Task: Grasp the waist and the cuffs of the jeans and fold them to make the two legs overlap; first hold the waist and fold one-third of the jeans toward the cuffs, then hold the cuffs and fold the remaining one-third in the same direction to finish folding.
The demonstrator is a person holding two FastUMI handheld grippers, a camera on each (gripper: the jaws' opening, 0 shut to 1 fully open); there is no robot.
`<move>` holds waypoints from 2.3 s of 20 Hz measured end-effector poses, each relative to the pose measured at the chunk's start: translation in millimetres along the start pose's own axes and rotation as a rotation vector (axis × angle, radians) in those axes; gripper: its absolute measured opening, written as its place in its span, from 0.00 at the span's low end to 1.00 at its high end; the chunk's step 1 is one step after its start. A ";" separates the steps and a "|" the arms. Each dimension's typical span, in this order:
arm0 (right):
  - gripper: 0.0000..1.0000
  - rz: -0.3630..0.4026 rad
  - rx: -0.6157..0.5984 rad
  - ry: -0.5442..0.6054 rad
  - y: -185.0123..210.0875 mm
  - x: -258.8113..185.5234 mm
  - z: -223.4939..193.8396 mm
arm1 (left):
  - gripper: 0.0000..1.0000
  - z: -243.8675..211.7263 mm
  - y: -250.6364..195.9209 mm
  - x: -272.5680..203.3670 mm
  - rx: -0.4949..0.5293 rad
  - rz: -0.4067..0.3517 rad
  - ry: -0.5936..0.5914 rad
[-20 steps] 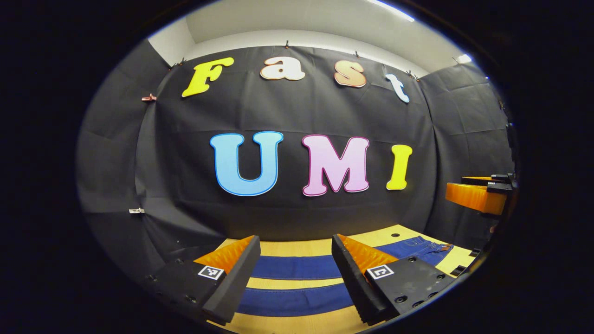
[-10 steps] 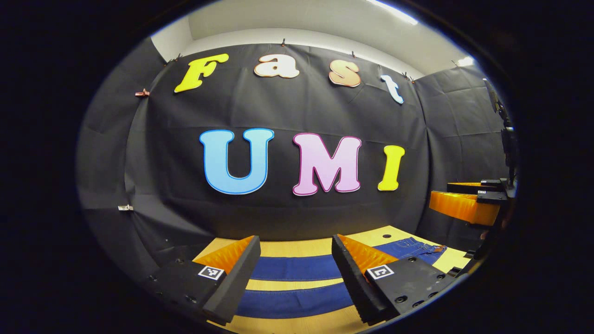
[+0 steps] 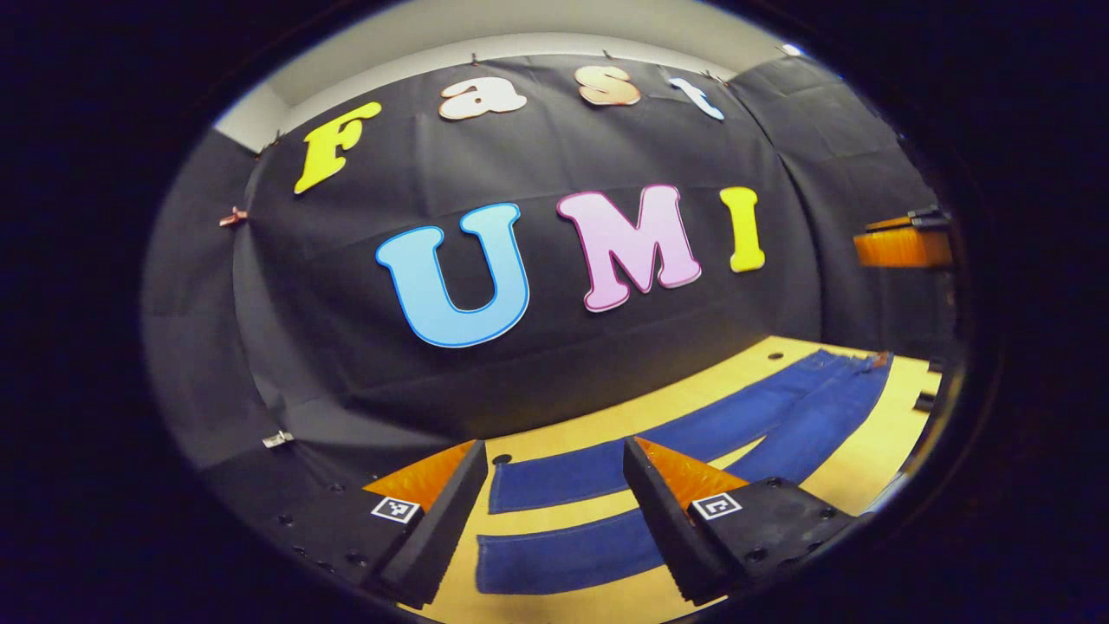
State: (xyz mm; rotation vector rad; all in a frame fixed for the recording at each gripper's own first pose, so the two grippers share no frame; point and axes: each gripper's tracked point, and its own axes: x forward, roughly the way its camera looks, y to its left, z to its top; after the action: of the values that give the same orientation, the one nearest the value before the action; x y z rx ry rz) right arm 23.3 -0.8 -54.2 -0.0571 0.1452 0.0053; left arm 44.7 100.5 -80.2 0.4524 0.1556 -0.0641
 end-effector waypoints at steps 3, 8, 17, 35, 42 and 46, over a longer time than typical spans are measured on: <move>0.97 0.002 -0.013 0.027 -5.5 2.0 -10.1 | 0.98 -54.4 13.6 11.6 0.229 -0.106 0.081; 0.97 0.013 -0.090 0.042 -21.2 9.7 -21.9 | 0.98 -184.8 30.8 12.6 0.587 -0.337 0.321; 0.97 0.012 -0.143 0.098 -38.8 19.7 -51.8 | 0.98 -320.1 27.8 22.7 0.946 -0.646 0.587; 0.97 -0.174 -0.524 0.173 -210.0 64.5 -109.6 | 0.18 -338.3 19.9 66.3 0.800 -0.646 0.728; 0.97 -0.094 -0.739 0.268 -274.4 73.6 -146.7 | 0.06 -338.3 19.8 66.8 0.779 -0.566 0.711; 0.97 0.086 -0.983 0.419 -316.0 64.0 -209.1 | 0.06 -339.9 21.5 67.8 0.808 -0.536 0.709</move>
State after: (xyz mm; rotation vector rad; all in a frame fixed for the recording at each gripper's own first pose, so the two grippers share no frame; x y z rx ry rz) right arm 59.4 -328.2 -252.1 -1.0376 0.5541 0.1511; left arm 67.6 267.5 -383.8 1.2229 0.9682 -0.5058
